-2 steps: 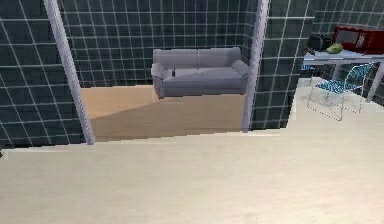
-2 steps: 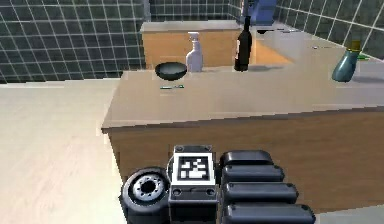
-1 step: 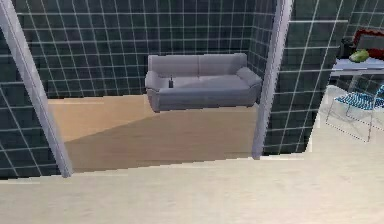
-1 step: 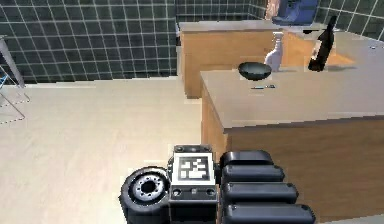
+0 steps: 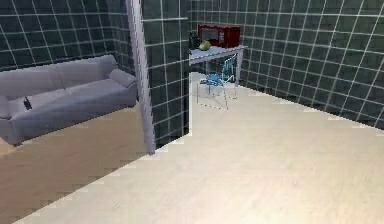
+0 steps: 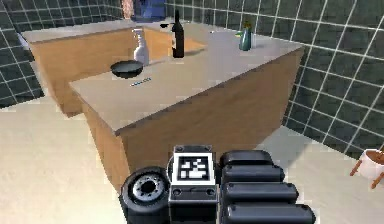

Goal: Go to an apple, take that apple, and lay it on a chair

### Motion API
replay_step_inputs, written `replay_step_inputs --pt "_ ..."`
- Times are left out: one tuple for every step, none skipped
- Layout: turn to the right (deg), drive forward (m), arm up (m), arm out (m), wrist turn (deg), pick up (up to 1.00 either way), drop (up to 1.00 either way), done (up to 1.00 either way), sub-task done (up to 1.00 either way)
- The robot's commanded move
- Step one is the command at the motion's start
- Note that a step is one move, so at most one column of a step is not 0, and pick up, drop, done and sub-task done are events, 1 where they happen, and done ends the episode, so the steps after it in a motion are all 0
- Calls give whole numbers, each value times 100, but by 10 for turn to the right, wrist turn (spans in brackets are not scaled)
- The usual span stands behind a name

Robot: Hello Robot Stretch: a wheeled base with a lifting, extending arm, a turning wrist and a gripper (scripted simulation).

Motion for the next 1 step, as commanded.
replay_step_inputs --pt "0 50 0 0 0 0 0 0 0"
